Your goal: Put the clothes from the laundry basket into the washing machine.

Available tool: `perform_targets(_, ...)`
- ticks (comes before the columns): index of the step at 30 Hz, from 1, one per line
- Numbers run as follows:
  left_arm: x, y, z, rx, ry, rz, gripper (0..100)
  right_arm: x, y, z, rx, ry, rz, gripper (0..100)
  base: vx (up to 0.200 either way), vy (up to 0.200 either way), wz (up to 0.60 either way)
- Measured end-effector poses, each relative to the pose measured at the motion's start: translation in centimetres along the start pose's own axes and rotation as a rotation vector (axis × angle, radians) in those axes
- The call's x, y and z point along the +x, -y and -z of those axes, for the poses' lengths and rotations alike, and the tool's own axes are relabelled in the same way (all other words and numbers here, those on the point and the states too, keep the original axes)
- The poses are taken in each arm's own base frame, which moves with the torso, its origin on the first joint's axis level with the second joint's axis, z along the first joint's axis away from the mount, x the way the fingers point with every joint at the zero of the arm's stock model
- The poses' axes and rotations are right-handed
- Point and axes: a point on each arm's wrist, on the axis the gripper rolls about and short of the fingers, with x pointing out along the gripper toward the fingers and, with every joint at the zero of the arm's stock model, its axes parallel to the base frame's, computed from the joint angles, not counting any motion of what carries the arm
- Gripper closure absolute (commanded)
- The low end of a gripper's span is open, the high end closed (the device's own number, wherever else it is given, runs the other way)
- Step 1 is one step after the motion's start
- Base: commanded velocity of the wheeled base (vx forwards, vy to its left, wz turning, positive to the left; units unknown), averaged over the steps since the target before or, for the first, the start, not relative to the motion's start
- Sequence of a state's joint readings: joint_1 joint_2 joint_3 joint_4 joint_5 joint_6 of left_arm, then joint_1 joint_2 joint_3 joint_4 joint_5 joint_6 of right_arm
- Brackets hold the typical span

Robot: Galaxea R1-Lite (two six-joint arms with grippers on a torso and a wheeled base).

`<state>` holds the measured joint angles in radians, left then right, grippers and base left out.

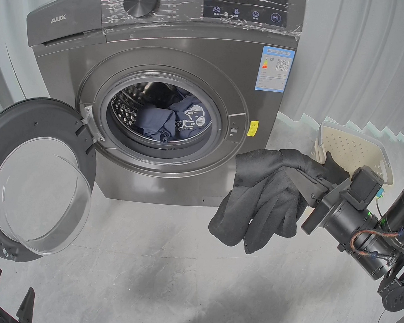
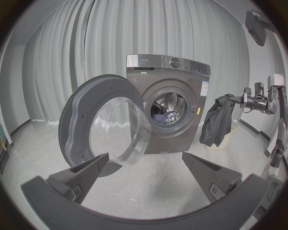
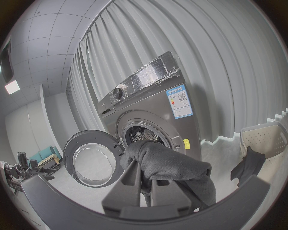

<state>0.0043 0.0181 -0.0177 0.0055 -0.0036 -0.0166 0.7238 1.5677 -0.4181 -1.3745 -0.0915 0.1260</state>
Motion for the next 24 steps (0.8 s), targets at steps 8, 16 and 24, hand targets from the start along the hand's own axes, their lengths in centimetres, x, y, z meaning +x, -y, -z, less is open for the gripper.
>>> perform_targets(8,0.00,0.00,0.01,0.000,-0.001,0.000,0,-0.03,0.01,0.05,0.000,-0.003,0.000,100,-0.025,0.000,0.00)
perform_targets(16,0.00,0.00,0.00,0.000,0.000,0.000,0,-0.05,0.03,0.08,0.000,-0.004,0.001,100,-0.125,0.000,0.00)
perform_targets(24,0.00,0.00,0.01,0.000,-0.001,0.000,0,-0.11,0.04,0.18,0.000,-0.010,0.001,100,0.000,0.000,0.00)
